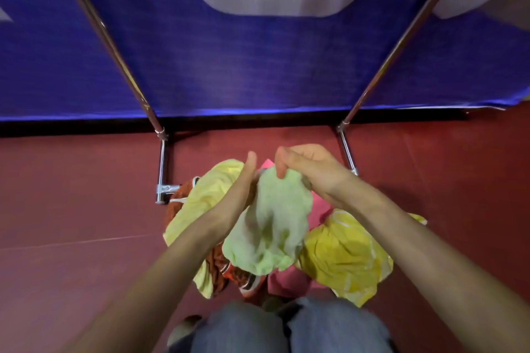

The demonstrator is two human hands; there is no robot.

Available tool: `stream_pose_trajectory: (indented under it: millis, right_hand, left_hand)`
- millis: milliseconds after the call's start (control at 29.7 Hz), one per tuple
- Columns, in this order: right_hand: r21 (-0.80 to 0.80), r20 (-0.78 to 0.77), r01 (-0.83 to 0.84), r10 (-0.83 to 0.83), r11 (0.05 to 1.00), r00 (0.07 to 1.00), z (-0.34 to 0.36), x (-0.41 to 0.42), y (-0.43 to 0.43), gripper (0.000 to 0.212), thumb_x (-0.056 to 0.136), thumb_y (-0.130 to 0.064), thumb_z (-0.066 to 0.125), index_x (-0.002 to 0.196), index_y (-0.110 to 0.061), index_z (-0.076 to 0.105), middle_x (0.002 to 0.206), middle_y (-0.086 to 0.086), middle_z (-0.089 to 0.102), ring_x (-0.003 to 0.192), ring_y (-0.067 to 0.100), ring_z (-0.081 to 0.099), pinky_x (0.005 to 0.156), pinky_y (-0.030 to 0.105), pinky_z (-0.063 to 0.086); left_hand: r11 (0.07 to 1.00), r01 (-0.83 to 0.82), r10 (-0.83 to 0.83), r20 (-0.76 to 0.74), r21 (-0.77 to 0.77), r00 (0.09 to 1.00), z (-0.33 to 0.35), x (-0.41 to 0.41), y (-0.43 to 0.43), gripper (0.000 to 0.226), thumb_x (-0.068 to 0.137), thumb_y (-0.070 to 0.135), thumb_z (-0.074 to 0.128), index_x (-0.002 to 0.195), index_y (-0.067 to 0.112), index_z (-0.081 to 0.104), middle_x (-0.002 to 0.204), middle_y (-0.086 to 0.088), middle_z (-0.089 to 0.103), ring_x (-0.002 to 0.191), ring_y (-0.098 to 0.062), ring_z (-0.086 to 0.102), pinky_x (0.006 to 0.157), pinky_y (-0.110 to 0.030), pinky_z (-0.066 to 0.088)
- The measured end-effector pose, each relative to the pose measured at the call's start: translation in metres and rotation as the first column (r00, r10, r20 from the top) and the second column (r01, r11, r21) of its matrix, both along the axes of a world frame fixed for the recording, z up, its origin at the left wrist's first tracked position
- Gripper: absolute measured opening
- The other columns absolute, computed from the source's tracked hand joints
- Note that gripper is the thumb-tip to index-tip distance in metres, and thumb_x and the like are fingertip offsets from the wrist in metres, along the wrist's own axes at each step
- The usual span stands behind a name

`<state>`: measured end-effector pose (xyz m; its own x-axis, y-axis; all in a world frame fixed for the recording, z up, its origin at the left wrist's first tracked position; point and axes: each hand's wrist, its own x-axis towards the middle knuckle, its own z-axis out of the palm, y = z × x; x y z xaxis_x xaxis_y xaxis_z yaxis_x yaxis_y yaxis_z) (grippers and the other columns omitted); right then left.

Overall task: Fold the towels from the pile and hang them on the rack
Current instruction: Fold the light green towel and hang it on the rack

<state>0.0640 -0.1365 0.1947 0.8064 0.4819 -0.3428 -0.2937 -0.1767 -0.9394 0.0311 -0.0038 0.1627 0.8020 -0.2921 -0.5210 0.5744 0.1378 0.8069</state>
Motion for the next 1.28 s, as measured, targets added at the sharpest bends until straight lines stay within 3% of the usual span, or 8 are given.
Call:
stream_pose_trajectory:
  millis: [101,202,303,606,842,1044,1111,1280]
  right_hand:
    - [-0.013,0.049,-0.033,0.034,0.999,0.998,0.037,-0.021,-0.009,0.032,0.078,-0.040,0.052,0.054,-0.025,0.067,0.052,-0.002,0.055,0.045,0.011,0.043,0.044,0.021,0.028]
    - [0.028,0.094,-0.055,0.052,0.998,0.994,0.054,-0.040,-0.020,0.022,0.090,-0.013,0.051,0.071,-0.017,0.061,0.047,-0.016,0.060,0.043,-0.007,0.050,0.043,0.004,0.035]
    - [0.080,0.110,0.032,-0.040,0.996,0.993,0.085,-0.079,-0.034,0.019,0.090,-0.002,0.047,0.082,-0.015,0.059,0.056,-0.014,0.065,0.048,-0.009,0.054,0.045,0.004,0.038]
    - [-0.015,0.208,0.059,-0.054,0.998,0.977,0.114,-0.137,-0.043,0.014,0.089,-0.025,0.051,0.093,-0.028,0.065,0.095,-0.011,0.066,0.093,0.002,0.057,0.090,0.019,0.041]
    - [-0.060,0.308,-0.018,0.035,0.998,0.951,0.120,-0.153,-0.041,0.022,0.081,-0.008,0.064,0.068,-0.025,0.064,0.061,-0.019,0.064,0.060,-0.010,0.052,0.062,0.007,0.038]
    - [0.075,0.396,-0.041,0.008,0.996,0.918,0.134,-0.173,-0.038,0.007,0.075,-0.014,0.061,0.072,-0.021,0.061,0.081,-0.005,0.055,0.074,-0.003,0.052,0.075,0.013,0.040]
    - [0.068,0.390,-0.057,0.026,0.996,0.921,0.137,-0.177,-0.037,0.013,0.078,-0.010,0.063,0.072,-0.022,0.061,0.075,-0.011,0.060,0.072,-0.002,0.054,0.073,0.013,0.042]
    - [0.033,0.380,-0.076,0.058,0.997,0.923,0.145,-0.181,-0.040,0.023,0.081,0.001,0.061,0.069,-0.018,0.058,0.054,-0.020,0.060,0.056,-0.009,0.049,0.060,0.007,0.039]
  left_hand:
    - [0.998,-0.047,0.046,-0.034,-0.035,0.998,0.036,-0.015,-0.009,0.059,0.095,0.044,0.014,0.104,0.004,0.056,0.101,-0.016,0.056,0.054,-0.005,0.061,0.055,-0.012,0.046]
    - [0.997,-0.082,0.082,0.010,0.015,0.997,0.039,-0.028,-0.010,0.052,0.094,0.045,0.019,0.085,0.010,0.058,0.088,-0.016,0.060,0.071,-0.018,0.056,0.065,-0.024,0.041]
    - [0.986,-0.166,0.163,0.139,0.006,0.977,0.076,-0.059,-0.003,0.051,0.092,0.046,0.016,0.074,0.017,0.054,0.057,0.005,0.068,0.054,-0.007,0.060,0.063,-0.022,0.041]
    - [0.978,-0.203,0.178,0.335,0.041,0.925,0.119,-0.119,-0.006,0.057,0.094,0.040,0.018,0.066,0.019,0.063,0.068,0.008,0.074,0.069,-0.003,0.069,0.070,-0.013,0.052]
    - [0.973,-0.211,0.169,0.328,0.097,0.930,0.122,-0.143,-0.003,0.047,0.096,0.035,0.017,0.078,0.013,0.055,0.052,0.003,0.069,0.052,-0.001,0.065,0.058,-0.008,0.050]
    - [0.936,-0.171,0.057,0.349,0.307,0.935,0.122,-0.166,-0.005,0.054,0.076,0.074,0.030,0.072,0.032,0.062,0.054,0.015,0.063,0.064,-0.004,0.056,0.066,-0.023,0.043]
    - [0.885,-0.186,0.007,0.387,0.428,0.922,0.125,-0.165,-0.004,0.051,0.083,0.067,0.029,0.063,0.034,0.063,0.054,0.016,0.059,0.065,-0.008,0.052,0.069,-0.028,0.042]
    - [0.882,-0.203,0.061,0.323,0.425,0.944,0.146,-0.158,-0.002,0.054,0.096,0.037,0.032,0.062,0.002,0.055,0.086,-0.028,0.062,0.105,-0.031,0.055,0.095,-0.040,0.038]
